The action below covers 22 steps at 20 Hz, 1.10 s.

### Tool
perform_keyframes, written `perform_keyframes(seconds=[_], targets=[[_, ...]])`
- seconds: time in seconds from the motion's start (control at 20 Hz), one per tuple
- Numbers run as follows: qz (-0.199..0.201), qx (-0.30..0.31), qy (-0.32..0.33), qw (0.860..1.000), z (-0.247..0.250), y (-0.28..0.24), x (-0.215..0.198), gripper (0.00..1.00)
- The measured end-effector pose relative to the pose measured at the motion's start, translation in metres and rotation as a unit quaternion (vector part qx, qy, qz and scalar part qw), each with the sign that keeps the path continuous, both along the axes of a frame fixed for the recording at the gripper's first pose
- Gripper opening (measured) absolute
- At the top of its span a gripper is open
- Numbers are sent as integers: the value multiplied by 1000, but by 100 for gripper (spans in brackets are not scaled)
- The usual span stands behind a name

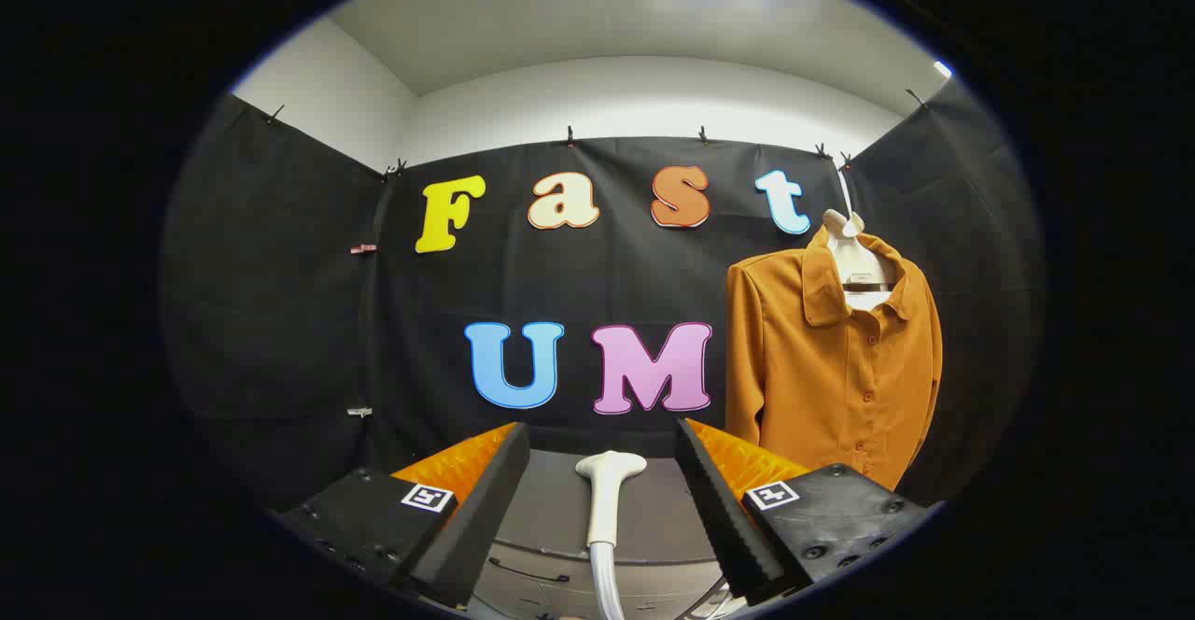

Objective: Iron the clothes twice with a garment steamer, once on the left side and once on the right side.

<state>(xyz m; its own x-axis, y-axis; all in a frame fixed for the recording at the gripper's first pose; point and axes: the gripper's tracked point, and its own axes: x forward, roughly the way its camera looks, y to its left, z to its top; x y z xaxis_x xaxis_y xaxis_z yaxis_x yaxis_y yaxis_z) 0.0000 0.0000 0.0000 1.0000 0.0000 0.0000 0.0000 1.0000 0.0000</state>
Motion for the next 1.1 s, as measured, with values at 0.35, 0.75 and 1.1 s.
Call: perform_keyframes(seconds=[0.35,0.75,1.1], targets=[[-11,-4,1,1000,0,1,-5,98],[-11,-12,-7,1000,4,6,-12,98],[-16,-13,-7,1000,5,11,-16,98]])
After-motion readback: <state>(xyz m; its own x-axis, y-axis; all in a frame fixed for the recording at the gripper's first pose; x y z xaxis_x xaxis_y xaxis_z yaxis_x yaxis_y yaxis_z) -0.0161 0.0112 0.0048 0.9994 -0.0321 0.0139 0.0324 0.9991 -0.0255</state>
